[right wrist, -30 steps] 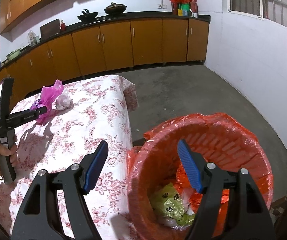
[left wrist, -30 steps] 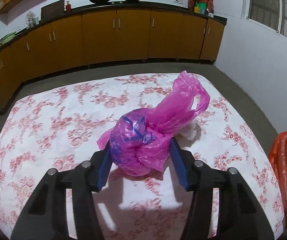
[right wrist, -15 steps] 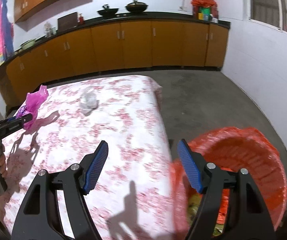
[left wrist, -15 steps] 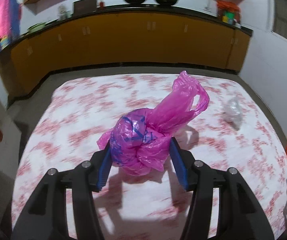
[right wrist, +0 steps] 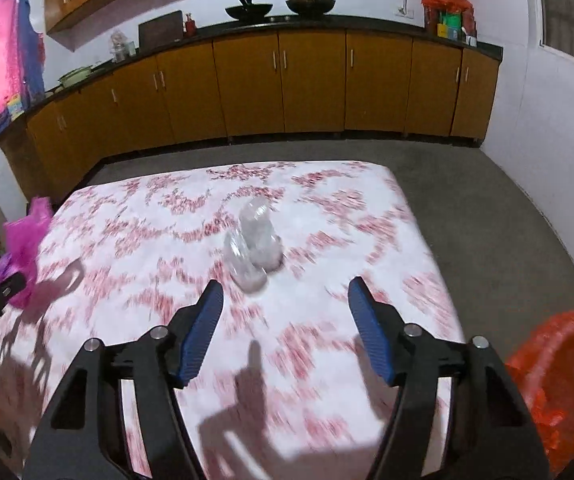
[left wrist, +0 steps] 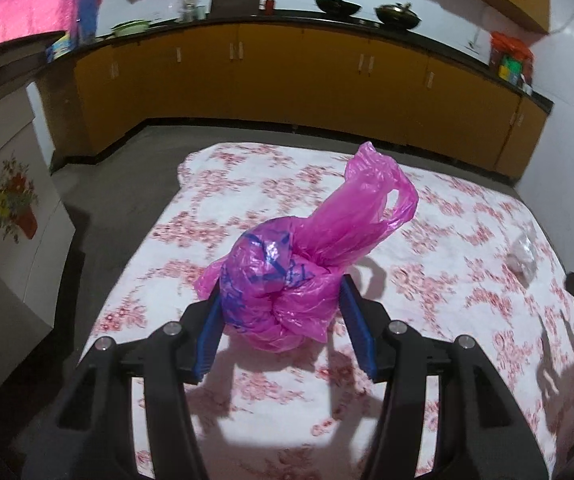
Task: Collect trash
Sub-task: 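Grasp the small clear plastic bag with the right tool while the left tool holds the pink bag, then carry the pink and clear bags over the orange basket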
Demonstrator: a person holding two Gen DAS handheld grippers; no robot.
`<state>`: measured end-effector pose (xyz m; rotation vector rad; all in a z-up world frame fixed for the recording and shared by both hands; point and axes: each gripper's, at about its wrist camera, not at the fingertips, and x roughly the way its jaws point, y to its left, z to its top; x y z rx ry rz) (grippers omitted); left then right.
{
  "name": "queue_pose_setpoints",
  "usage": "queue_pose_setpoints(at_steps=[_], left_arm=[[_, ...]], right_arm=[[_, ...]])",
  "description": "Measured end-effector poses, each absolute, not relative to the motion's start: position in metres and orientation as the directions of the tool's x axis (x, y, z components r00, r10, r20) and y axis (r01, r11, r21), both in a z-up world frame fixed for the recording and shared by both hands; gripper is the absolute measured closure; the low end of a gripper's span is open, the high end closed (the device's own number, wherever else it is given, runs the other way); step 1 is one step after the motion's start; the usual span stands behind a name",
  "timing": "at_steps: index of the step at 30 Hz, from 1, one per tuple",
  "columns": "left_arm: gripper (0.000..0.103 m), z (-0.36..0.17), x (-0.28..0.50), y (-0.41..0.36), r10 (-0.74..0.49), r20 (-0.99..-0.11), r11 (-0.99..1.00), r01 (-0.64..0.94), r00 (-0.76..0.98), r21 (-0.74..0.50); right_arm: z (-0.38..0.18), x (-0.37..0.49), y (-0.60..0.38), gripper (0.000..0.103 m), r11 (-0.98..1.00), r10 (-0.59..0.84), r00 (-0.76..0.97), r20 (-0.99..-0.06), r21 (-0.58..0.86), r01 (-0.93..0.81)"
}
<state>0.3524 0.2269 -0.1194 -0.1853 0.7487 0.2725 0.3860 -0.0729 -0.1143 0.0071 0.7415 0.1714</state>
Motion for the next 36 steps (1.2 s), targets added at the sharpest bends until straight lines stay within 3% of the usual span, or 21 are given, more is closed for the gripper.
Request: queue_pose_setpoints(at_steps=[7,20,36], left_arm=[[0.048,-0.123,0.355,0.240,0.181,-0.698,0.937,-0.337,0.693,-0.091],[0.048,-0.127,0.361,0.233,0.168,-0.710,0.943,-0.322,0.684,-0.087],[0.048,-0.088,0.322,0.183,0.121,-0.683,0.963,-0.251,0.720,-0.094]], right_arm=[[-0.128,0.434,-0.042,0.043,0.989,0.135,0.705,-0.696,0.047,-0.143],[-0.139,0.442,-0.043,0.074,0.983,0.133,0.647,-0.751,0.016,-0.183],[-0.103,0.343,-0.100,0.077,0.982,0.154,0.668,-0.728,0.040,-0.183]])
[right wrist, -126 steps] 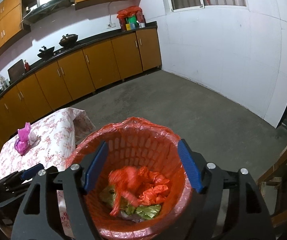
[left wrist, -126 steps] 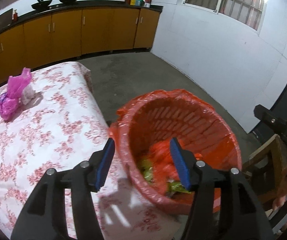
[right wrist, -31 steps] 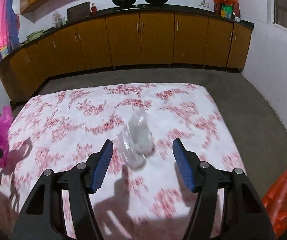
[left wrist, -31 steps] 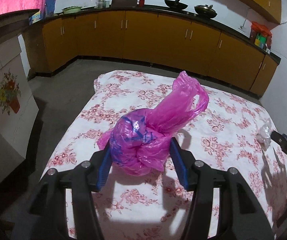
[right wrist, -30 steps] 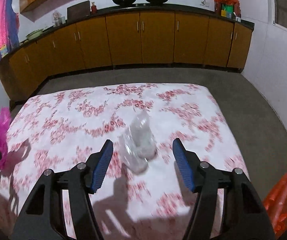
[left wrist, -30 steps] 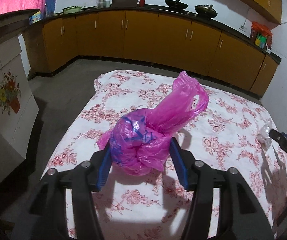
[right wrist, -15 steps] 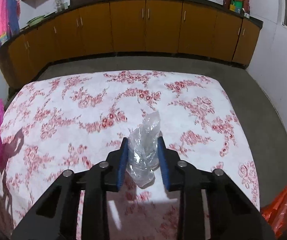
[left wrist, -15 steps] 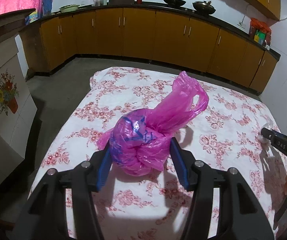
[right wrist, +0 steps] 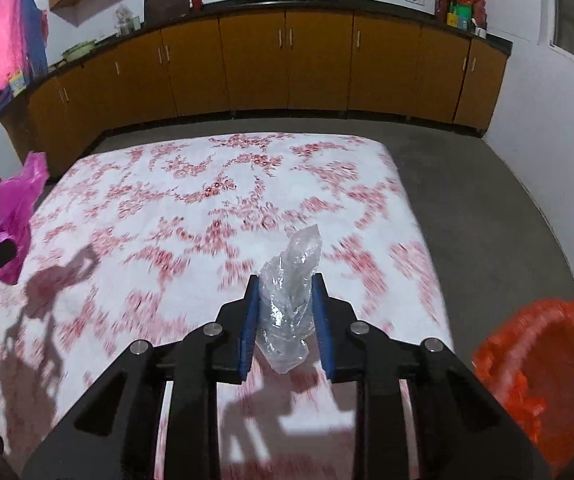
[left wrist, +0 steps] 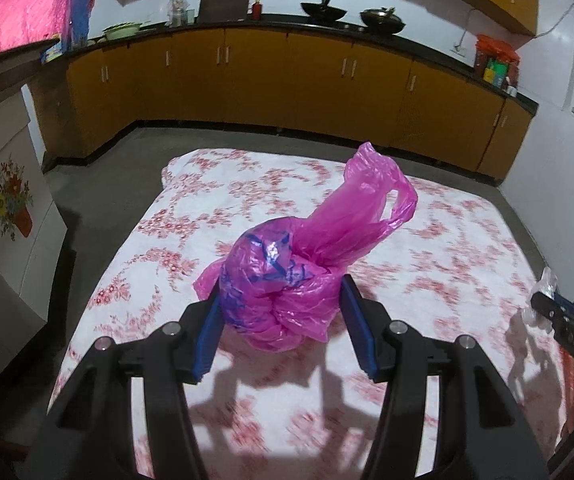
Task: Collect trash
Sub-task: 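Carry the pink and clear bags over the orange basket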
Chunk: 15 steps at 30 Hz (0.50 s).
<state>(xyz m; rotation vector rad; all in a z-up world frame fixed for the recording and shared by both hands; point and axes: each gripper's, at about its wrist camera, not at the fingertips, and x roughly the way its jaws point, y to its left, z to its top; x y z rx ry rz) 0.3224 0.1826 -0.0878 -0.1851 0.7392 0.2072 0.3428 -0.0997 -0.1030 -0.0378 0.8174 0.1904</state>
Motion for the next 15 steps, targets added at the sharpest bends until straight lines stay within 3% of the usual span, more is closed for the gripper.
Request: queue_pose_setpoints(at_steps=[15], left_arm=[[0.048,-0.031,0.257,0.108,0.048,-0.625,0.986,-0.139,0.779,-0.097]], right_arm=[[-0.038,0.231,-0.168,0.076,0.990,0.137,0.761,-0.634,0.066,-0.122]])
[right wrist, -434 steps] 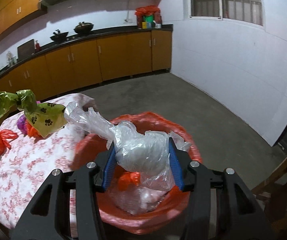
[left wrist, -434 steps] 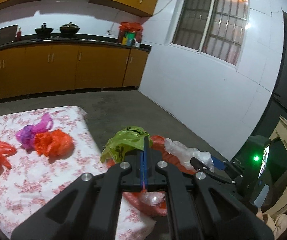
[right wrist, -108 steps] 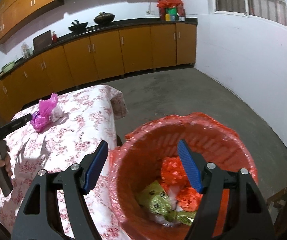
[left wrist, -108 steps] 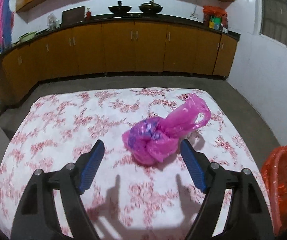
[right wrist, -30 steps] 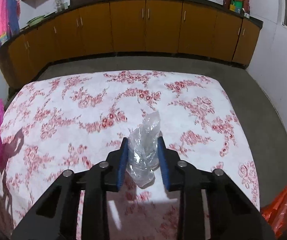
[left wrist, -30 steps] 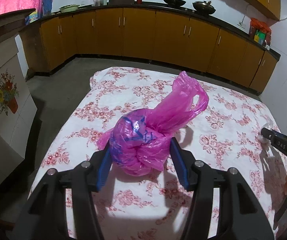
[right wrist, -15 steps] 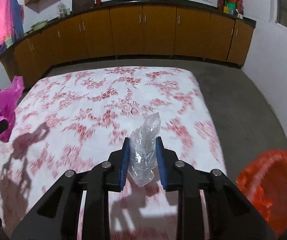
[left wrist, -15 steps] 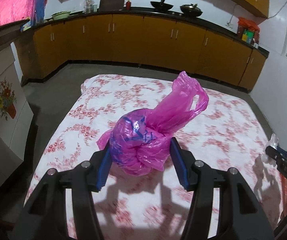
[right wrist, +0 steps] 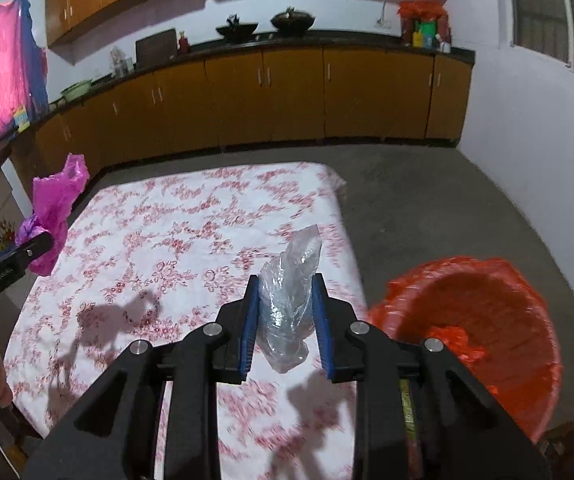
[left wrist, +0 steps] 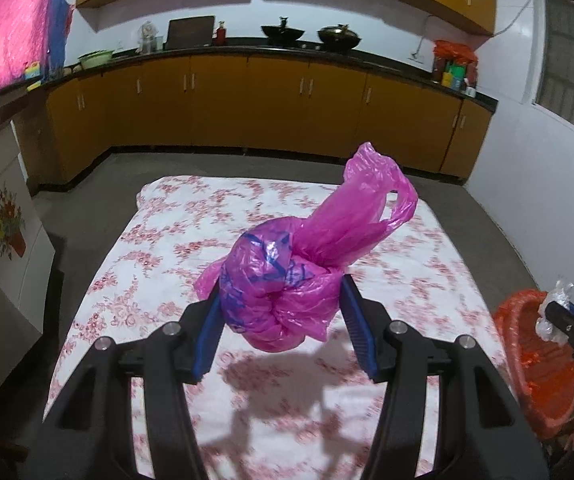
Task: Collect trash
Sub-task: 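Carry the pink and clear bags over the orange basket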
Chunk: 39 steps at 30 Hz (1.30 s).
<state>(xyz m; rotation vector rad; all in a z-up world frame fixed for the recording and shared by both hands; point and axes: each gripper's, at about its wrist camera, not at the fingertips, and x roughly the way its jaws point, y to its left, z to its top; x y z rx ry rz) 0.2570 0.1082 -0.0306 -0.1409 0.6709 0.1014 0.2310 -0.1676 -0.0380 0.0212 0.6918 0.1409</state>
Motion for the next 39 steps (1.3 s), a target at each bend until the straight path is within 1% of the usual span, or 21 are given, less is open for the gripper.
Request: queue_pose_setpoints(at_steps=[6,13,25,39], left_arm=[[0.048,-0.017,0.238,0.075,0.004,-0.610,0.993,-0.077,0.792,-0.094],[0.048,-0.009,0.226,0.032,-0.064,-0.604,0.996,0.010,0.794,-0.093],[0.048,-0.011,0.222,-0.039,-0.189,-0.614,0.982,0.159,0.766,-0.103],[0.048,-0.022,0.225,-0.119,-0.341,-0.634,0.935,0.322,0.694,-0.151]], right_arm=[[-0.023,0.199,-0.188,0.076,0.995,0.094,0.804,-0.587,0.045,-0.083],[-0.016,0.180,-0.216,0.076,0.997,0.061,0.823,-0.565,0.066,-0.029],[-0.019,0.161,-0.268,0.076,0.994,-0.022,0.829,-0.559,0.079,0.080],[-0.025,0.150,-0.321,0.076,0.976,-0.106,0.820,-0.562,0.100,0.194]])
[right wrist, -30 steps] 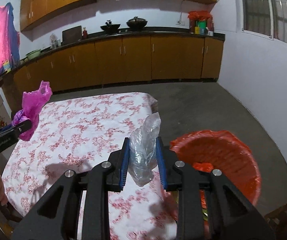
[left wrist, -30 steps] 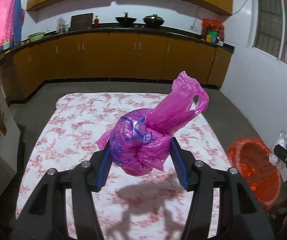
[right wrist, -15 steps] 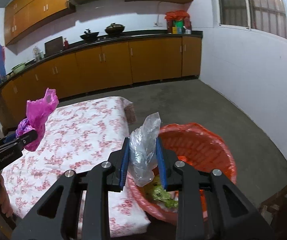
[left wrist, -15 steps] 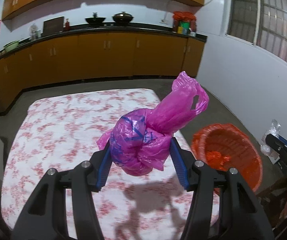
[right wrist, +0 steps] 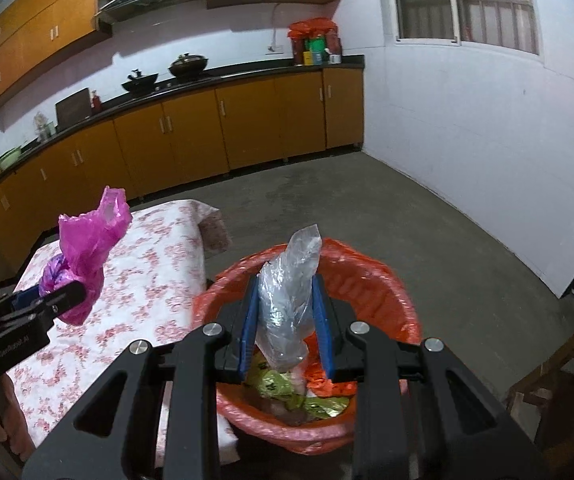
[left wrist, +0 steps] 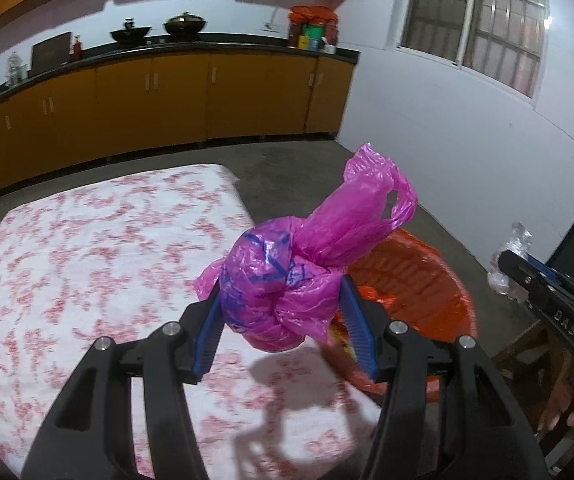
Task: Collect trash
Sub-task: 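Carry the pink and clear bags over the orange basket, then open both tools to drop the pink and clear bags into the basket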
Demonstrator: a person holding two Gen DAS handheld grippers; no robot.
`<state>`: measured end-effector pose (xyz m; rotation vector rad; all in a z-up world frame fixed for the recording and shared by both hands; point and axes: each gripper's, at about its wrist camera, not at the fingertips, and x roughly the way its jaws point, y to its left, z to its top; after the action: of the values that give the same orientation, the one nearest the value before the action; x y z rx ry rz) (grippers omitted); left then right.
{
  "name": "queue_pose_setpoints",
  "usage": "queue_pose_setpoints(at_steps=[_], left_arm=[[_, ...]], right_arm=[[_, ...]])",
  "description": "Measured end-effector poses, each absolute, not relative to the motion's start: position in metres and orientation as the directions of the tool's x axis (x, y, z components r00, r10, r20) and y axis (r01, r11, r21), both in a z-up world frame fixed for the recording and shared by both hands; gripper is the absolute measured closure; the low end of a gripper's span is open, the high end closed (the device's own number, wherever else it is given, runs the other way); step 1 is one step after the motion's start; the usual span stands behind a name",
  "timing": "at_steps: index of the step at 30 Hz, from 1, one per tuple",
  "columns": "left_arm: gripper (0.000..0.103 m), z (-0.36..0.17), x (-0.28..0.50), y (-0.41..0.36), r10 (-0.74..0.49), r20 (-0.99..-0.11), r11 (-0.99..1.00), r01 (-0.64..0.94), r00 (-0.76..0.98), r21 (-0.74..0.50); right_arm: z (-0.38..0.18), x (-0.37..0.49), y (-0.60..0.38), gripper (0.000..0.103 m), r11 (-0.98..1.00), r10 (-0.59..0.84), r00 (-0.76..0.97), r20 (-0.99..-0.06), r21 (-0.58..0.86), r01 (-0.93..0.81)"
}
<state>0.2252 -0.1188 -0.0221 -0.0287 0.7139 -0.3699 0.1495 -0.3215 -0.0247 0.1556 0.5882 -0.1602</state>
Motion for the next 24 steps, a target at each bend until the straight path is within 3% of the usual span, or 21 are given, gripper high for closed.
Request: queue_pose_setpoints(at_steps=[24], left_arm=[[0.048,-0.068,0.264,-0.222,-0.494,-0.684,0.847,0.473,0.537,-0.241]], right_arm=[[-0.044,0.164,-0.384,0.076,0.936,-0.099,0.810,-0.578,0.221,0.272]])
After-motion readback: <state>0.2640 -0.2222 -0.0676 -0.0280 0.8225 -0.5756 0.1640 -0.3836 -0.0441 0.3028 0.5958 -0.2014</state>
